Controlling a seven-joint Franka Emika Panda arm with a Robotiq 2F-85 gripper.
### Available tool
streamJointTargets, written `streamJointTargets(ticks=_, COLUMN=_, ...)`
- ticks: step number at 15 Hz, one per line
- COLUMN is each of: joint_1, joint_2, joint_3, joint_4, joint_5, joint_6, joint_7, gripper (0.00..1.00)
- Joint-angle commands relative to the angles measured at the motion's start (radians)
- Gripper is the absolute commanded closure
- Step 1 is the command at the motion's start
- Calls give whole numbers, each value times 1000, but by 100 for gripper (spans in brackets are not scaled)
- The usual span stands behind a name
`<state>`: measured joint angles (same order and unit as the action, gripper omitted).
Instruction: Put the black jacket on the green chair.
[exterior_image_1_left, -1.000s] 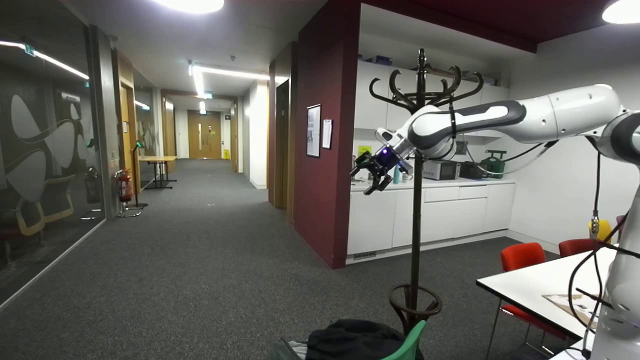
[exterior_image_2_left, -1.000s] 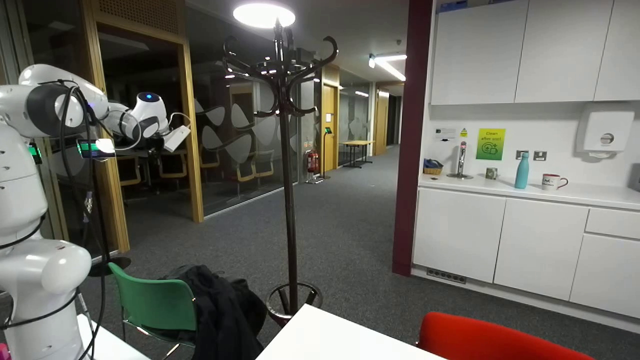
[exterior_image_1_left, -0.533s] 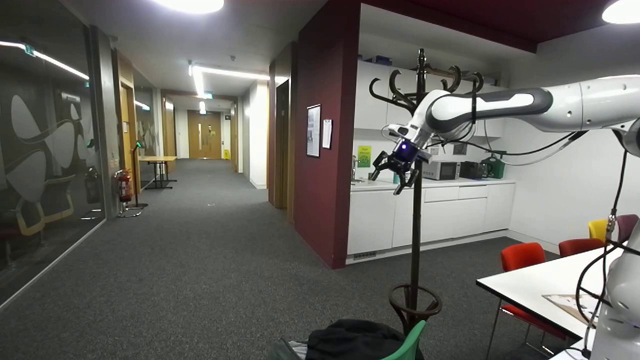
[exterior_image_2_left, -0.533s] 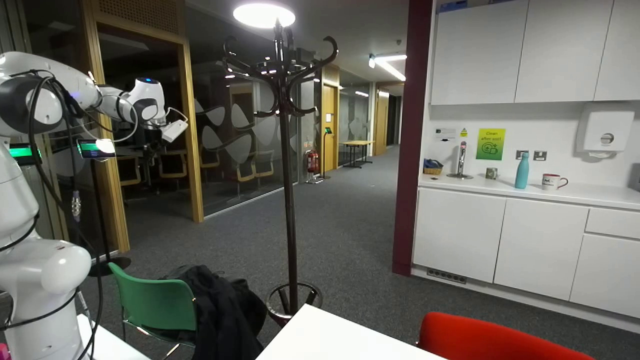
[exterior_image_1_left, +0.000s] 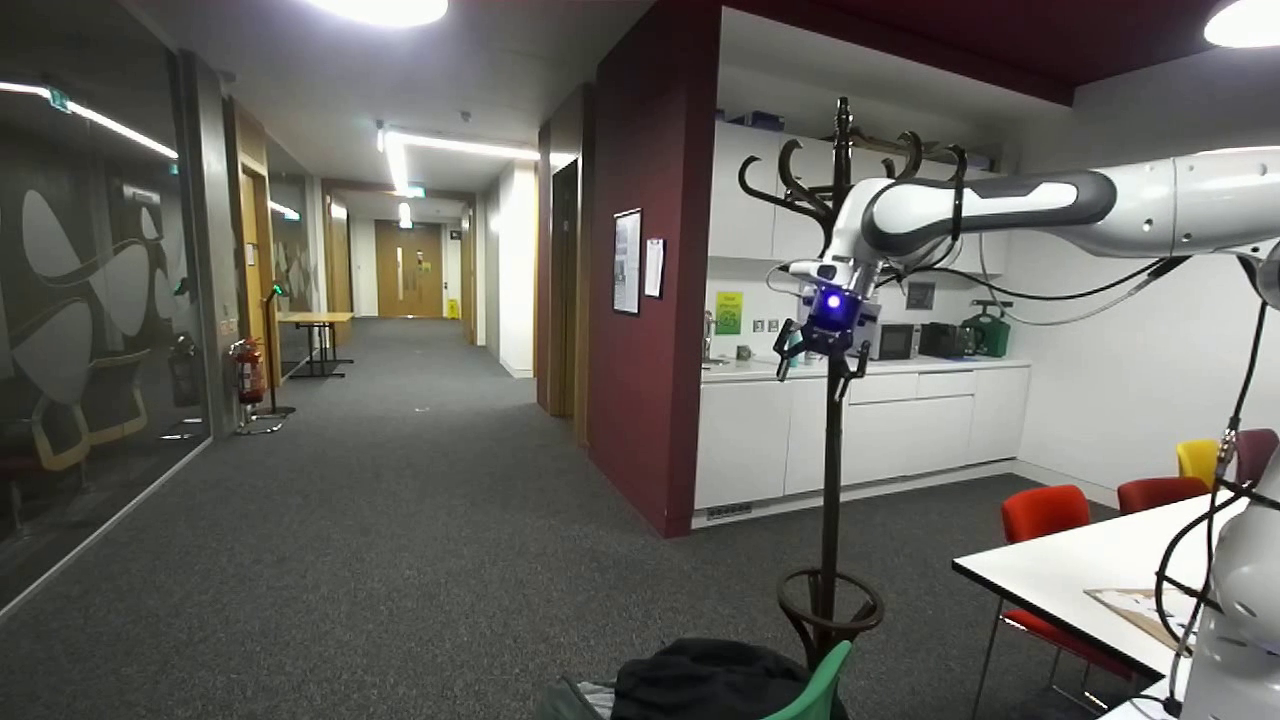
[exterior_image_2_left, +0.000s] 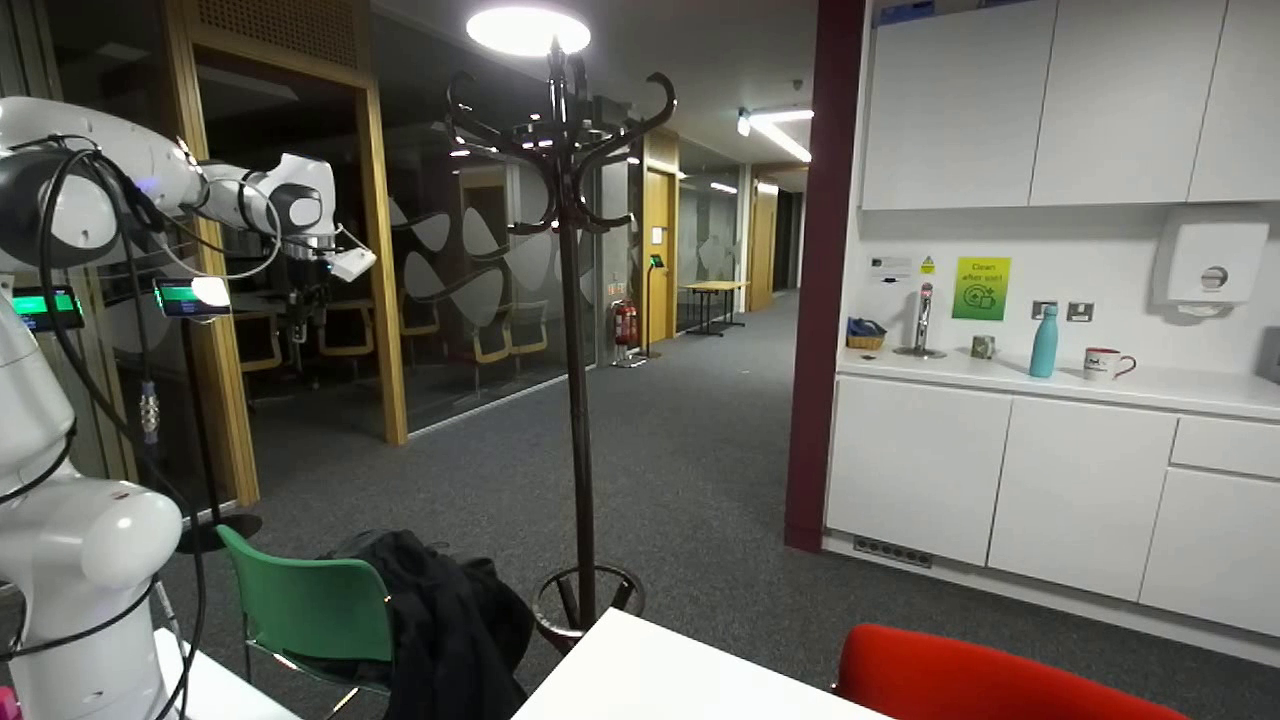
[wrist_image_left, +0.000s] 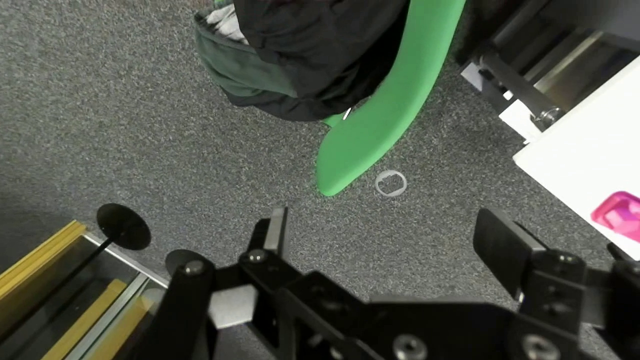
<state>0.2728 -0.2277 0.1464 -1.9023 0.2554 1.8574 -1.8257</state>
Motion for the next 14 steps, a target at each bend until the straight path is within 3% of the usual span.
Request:
streamJointTargets(ticks=1, joint_1=-23, joint_2=-19, joint_3=8, joint_4=2, joint_5=-68, joint_6=25, joint_7=45, gripper=0)
streamJointTargets(ticks=10, joint_1=-43, joint_2=-22, joint_3=2, joint_4=-8, joint_5=-139, joint_6=101, joint_7=204, gripper=0)
streamJointTargets(ticks=14, joint_1=-37, joint_2=1, joint_3=-2, joint_4=4, joint_5=-120, joint_6=84, joint_7=194, gripper=0)
